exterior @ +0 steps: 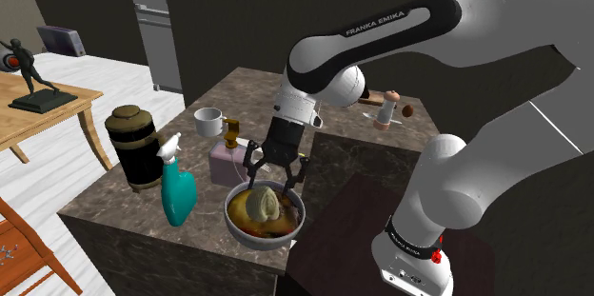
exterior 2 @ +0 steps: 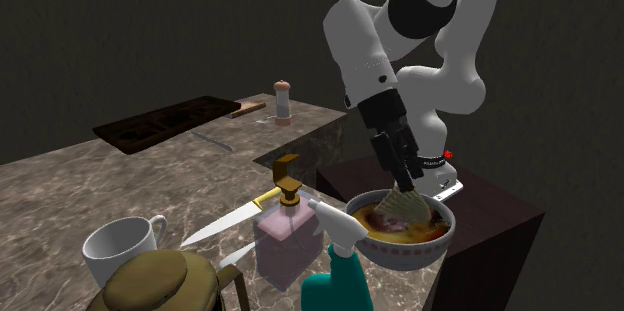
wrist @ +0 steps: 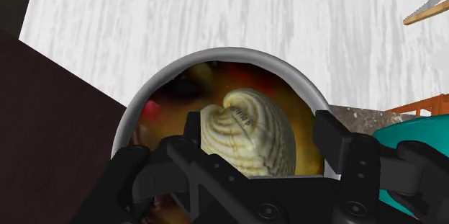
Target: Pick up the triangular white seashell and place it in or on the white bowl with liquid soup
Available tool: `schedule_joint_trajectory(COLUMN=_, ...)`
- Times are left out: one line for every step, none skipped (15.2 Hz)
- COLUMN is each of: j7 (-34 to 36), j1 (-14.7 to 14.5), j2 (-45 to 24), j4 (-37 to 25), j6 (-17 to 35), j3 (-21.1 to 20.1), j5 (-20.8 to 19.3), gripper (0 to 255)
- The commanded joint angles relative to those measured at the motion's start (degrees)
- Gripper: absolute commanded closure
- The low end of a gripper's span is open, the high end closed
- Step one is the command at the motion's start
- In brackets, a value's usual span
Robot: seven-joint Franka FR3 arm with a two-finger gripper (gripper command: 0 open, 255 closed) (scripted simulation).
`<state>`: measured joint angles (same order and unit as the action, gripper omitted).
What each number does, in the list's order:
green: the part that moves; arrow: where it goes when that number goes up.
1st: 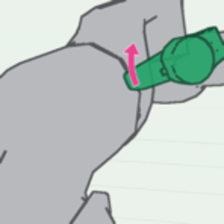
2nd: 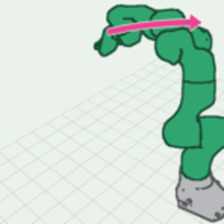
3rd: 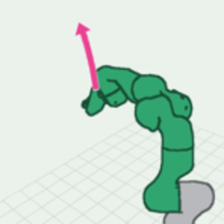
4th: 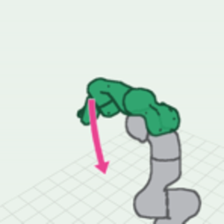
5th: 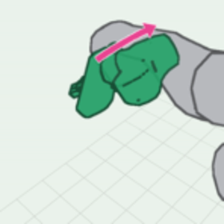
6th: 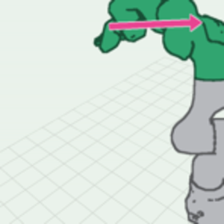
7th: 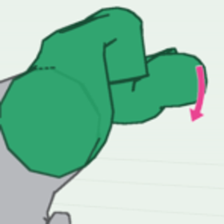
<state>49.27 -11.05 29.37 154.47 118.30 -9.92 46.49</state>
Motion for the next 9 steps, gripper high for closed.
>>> schedule_joint_trajectory(j7=0.0, j1=0.0, j2=0.0, j4=0.0, j6=0.0, j3=0.0, j5=0.0, gripper=0)
schedule_joint_trajectory(j7=0.0, j1=0.0, j2=0.0, j4=0.0, j6=0.0, j3=0.0, j5=0.0, gripper=0)
schedule_joint_trajectory(j7=0.0, j1=0.0, j2=0.0, j4=0.0, j6=0.0, j3=0.0, j5=0.0, gripper=0)
schedule_joint_trajectory(j7=0.0, j1=0.0, j2=0.0, j4=0.0, j6=0.0, j3=0.0, j5=0.0, gripper=0)
schedule_joint_trajectory(j7=0.0, j1=0.0, j2=0.0, j4=0.0, j6=0.0, j3=0.0, j5=0.0, gripper=0)
schedule_joint_trajectory(j7=0.5, j1=0.8, j2=1.0, j4=-0.8, j6=-2.1, j3=0.9, j5=-1.4, gripper=0)
schedule_joint_trajectory(j7=0.9, j1=1.5, j2=1.9, j4=-1.7, j6=-4.1, j3=1.9, j5=-2.8, gripper=0)
schedule_joint_trajectory(j7=1.3, j1=2.2, j2=2.7, j4=-2.7, j6=-6.1, j3=2.8, j5=-4.0, gripper=0)
schedule_joint_trajectory(j7=1.6, j1=2.7, j2=3.2, j4=-3.6, j6=-7.7, j3=3.5, j5=-5.0, gripper=0)
